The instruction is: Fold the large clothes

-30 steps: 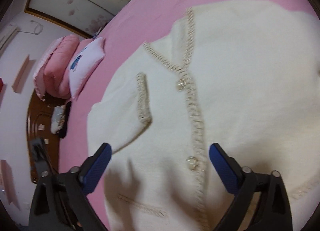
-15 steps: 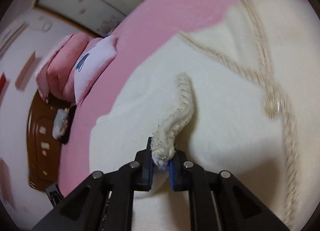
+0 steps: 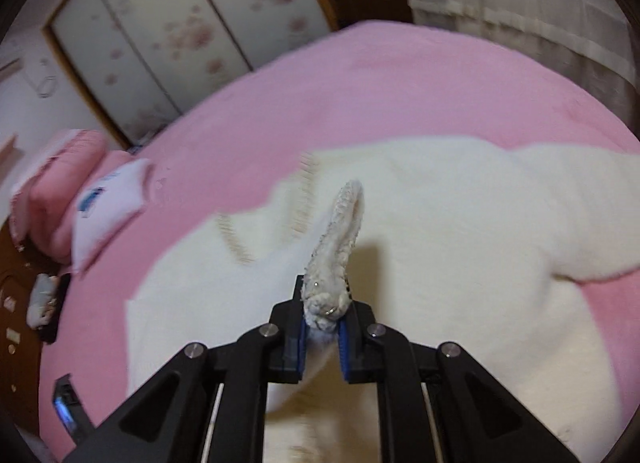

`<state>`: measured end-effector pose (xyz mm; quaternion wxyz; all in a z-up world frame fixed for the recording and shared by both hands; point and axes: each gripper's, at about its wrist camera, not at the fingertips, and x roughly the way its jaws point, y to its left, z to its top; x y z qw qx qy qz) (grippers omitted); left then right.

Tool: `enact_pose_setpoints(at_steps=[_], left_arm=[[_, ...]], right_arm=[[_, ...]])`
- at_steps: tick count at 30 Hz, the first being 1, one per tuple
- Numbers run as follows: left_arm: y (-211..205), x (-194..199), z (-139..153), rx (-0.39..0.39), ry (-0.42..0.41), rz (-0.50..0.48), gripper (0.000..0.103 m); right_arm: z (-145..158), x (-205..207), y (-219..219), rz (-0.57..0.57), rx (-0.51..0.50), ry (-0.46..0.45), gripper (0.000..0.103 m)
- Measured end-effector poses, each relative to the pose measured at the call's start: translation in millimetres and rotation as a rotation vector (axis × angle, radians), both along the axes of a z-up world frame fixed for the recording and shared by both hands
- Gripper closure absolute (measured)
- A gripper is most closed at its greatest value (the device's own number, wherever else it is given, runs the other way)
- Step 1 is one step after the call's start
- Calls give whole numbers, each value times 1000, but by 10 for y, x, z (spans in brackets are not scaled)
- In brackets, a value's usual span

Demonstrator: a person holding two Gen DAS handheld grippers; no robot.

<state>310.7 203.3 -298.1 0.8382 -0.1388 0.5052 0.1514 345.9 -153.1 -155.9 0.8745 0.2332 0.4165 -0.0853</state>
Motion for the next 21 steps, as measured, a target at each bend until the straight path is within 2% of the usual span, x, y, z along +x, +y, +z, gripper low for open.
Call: enact_pose_setpoints(at_steps=[2, 5, 7, 9, 11, 12, 14, 15, 16, 17, 18, 20, 21], left_arm=[[10, 14, -8, -8, -6, 8, 12], [126, -65, 69, -18, -24, 18, 17], [112, -129, 141, -30, -42, 11, 24], [88, -268, 299, -5, -61, -10, 31], [32, -395, 477, 44, -70, -18, 35], [-41, -467, 540, 61, -71, -31, 38], [-156, -590, 645, 72, -89, -60, 56], [-243, -677, 744, 68, -119, -87, 61], [-315, -716, 847, 55, -138, -105, 70], [-386, -729, 904, 17, -154, -138, 72], [-461, -663, 890, -22, -152, -166, 72], [-560, -484, 829, -103, -106, -214, 72], [-592, -392, 790, -113, -92, -207, 72]], right_arm=[[-188, 16, -104, -16, 2, 44, 89], [-443, 90, -8, 3, -98, 173, 82], [-496, 48, 48, 7, -188, 209, 70], [-417, -37, 116, -25, -285, 190, 55], [-205, -226, 151, -129, -372, 100, 48], [-137, -300, 165, -152, -371, 56, 48], [-1, -377, 273, -150, -283, -52, 48], [14, -366, 335, -107, -199, -90, 48], [-21, -310, 423, -50, -120, -101, 49], [-84, -260, 507, 7, -53, -98, 52], [-142, -184, 600, 70, 27, -94, 72], [-338, -12, 836, 200, 236, -64, 101], [-425, 28, 975, 233, 294, -46, 101]])
